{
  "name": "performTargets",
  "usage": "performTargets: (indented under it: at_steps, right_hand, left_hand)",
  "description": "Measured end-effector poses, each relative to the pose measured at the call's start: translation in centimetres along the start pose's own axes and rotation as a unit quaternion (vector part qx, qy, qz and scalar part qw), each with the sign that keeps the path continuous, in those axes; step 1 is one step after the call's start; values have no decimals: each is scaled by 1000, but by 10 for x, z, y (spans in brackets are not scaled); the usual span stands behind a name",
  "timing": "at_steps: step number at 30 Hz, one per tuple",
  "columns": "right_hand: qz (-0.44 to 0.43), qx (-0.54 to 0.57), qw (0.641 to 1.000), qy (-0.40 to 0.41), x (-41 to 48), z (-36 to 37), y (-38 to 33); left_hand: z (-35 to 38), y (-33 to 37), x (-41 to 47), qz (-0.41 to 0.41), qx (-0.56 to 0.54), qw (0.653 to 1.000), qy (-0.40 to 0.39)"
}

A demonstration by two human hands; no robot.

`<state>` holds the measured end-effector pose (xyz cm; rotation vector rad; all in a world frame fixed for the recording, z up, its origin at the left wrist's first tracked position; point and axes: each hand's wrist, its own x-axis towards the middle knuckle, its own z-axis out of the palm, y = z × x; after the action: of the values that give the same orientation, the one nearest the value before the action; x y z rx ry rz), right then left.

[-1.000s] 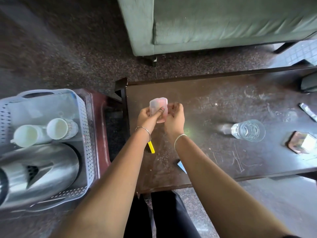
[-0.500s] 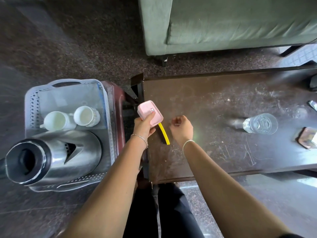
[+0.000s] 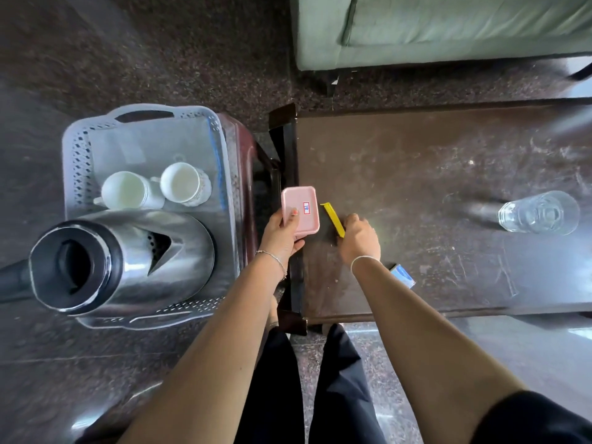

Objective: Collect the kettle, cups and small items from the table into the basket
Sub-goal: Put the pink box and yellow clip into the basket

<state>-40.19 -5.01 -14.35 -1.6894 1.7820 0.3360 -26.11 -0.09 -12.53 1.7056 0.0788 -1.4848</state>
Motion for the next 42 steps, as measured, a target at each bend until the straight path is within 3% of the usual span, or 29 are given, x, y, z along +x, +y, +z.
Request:
performTargets:
  at_steps: [3, 6, 10, 13, 23, 29, 36, 42]
  right_hand:
    - [20, 17, 1000, -4, 1, -7, -1]
    - [37, 106, 994, -16, -4, -21, -3]
    - [41, 283, 958, -6, -24, -50, -13]
    - [2, 346, 938, -25, -38, -77, -25]
    - [-179, 395, 892, -129, -73, -160, -92]
    - [-216, 387, 879, -176, -96, -167, -153]
    - [-194, 404, 882, -145, -104, -129, -225]
    - [-149, 413, 897, -54, -100, -79, -280]
  left_hand:
    - [0, 4, -9, -1, -5, 1000, -2]
    - [2, 14, -23, 4, -8, 1000, 0]
    - [8, 37, -47, 23, -21, 1000, -1]
    - [9, 59, -69, 39, -16, 999, -12]
    - [-15, 121, -133, 99, -103, 989, 37]
    - [-50, 157, -158, 154, -160, 974, 38]
    - [-136, 221, -145, 229, -17, 971, 61]
    - [-226, 247, -92, 212, 132, 959, 136]
